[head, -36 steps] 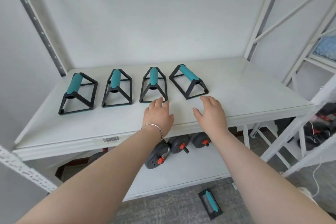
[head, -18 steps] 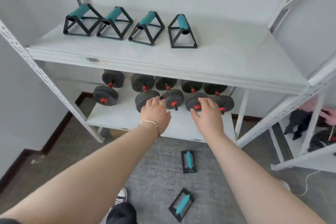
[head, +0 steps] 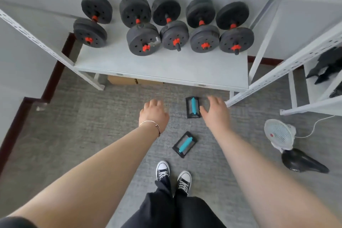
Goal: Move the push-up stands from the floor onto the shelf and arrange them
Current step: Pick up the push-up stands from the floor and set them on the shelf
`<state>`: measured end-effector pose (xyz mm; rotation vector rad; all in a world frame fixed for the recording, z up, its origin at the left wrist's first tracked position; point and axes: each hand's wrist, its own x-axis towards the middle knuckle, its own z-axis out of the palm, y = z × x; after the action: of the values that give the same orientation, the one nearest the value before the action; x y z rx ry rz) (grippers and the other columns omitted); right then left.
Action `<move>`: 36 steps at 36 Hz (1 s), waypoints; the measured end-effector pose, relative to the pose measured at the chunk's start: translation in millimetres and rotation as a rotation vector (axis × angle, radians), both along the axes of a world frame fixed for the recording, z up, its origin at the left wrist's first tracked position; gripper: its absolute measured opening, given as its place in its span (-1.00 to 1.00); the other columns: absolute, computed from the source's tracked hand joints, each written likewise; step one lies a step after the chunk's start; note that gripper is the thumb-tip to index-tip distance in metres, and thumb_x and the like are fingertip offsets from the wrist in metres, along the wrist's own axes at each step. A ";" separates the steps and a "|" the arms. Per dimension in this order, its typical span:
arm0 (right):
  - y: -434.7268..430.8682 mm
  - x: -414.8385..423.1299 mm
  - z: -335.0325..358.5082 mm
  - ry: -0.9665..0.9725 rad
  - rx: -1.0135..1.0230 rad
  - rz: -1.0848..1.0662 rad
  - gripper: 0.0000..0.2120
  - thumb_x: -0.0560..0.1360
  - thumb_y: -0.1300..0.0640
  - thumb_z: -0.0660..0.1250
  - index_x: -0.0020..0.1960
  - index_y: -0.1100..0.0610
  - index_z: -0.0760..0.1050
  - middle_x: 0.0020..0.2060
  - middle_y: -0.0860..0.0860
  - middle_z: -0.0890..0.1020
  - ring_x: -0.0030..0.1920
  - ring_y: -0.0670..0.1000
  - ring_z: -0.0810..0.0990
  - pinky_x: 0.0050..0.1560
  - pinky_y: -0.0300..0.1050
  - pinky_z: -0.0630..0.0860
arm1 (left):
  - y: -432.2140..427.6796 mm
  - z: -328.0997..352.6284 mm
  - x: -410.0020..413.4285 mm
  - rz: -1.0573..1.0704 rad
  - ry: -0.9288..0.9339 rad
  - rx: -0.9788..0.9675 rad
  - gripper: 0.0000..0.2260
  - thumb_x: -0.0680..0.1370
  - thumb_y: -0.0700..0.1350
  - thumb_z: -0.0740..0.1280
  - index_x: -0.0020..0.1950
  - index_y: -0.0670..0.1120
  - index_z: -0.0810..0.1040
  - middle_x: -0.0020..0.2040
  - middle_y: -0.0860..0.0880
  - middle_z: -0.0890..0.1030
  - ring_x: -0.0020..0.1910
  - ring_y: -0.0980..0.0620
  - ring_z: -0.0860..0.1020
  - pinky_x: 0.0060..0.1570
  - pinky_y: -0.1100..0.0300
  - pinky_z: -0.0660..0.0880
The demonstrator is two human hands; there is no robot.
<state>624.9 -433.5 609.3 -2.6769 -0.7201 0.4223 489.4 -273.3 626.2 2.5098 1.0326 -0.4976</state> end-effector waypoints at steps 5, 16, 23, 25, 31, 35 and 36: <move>-10.4 13.1 -64.9 0.059 -0.065 -0.056 -0.58 0.52 0.01 0.31 0.28 0.23 0.44 0.17 0.16 0.55 0.16 0.19 0.50 0.13 0.06 0.50 | -14.2 -76.0 2.9 0.013 0.070 -0.096 -0.51 0.57 0.06 0.21 0.44 -0.11 0.26 0.39 -0.12 0.35 0.35 -0.15 0.32 0.28 -0.04 0.38; -39.9 45.6 -229.5 0.205 -0.177 0.026 -0.54 0.55 -0.02 0.27 0.36 0.19 0.37 0.24 0.17 0.51 0.21 0.18 0.49 0.06 -0.04 0.47 | -68.5 -245.6 23.4 0.068 0.219 -0.190 -0.40 0.54 0.08 0.31 0.48 -0.11 0.21 0.41 -0.12 0.33 0.39 -0.15 0.31 0.33 -0.06 0.36; -69.1 68.8 -337.8 0.291 -0.245 0.193 -0.54 0.53 -0.05 0.29 0.35 0.14 0.38 0.21 0.14 0.53 0.14 0.16 0.52 -0.03 -0.01 0.50 | -111.7 -353.0 32.2 0.186 0.323 -0.244 -0.38 0.52 0.06 0.35 0.49 -0.10 0.19 0.42 -0.13 0.32 0.41 -0.17 0.28 0.36 -0.10 0.35; -74.2 76.6 -363.1 0.312 -0.257 0.245 -0.54 0.53 -0.04 0.30 0.35 0.14 0.38 0.23 0.14 0.52 0.18 0.16 0.50 0.02 0.01 0.50 | -123.9 -380.5 34.4 0.235 0.339 -0.269 -0.36 0.51 0.07 0.37 0.49 -0.10 0.21 0.41 -0.13 0.33 0.40 -0.18 0.29 0.36 -0.10 0.34; -77.4 99.4 -438.3 0.411 -0.239 0.178 -0.48 0.50 -0.10 0.32 0.37 0.13 0.37 0.26 0.10 0.52 0.20 0.13 0.53 0.02 -0.04 0.49 | -149.7 -453.6 40.7 0.272 0.354 -0.319 -0.33 0.47 0.05 0.43 0.48 -0.08 0.24 0.40 -0.12 0.35 0.37 -0.20 0.31 0.34 -0.09 0.36; -70.6 109.2 -490.6 0.434 -0.250 0.105 -0.48 0.50 -0.15 0.30 0.35 0.11 0.39 0.25 0.08 0.54 0.19 0.12 0.54 -0.05 -0.13 0.39 | -155.6 -502.2 41.3 0.296 0.335 -0.340 -0.36 0.48 0.02 0.43 0.48 -0.07 0.25 0.39 -0.12 0.35 0.38 -0.18 0.31 0.32 -0.07 0.35; -67.6 111.4 -503.2 0.432 -0.260 0.098 -0.48 0.51 -0.16 0.30 0.35 0.11 0.39 0.25 0.07 0.54 0.20 0.12 0.54 -0.07 -0.14 0.36 | -156.9 -514.5 42.0 0.297 0.328 -0.347 -0.36 0.48 0.02 0.44 0.48 -0.07 0.25 0.39 -0.11 0.35 0.38 -0.17 0.31 0.31 -0.06 0.35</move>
<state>736.4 -501.1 106.2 -2.6426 -0.7006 1.1469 531.3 -430.2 111.7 1.9694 1.2844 -0.9273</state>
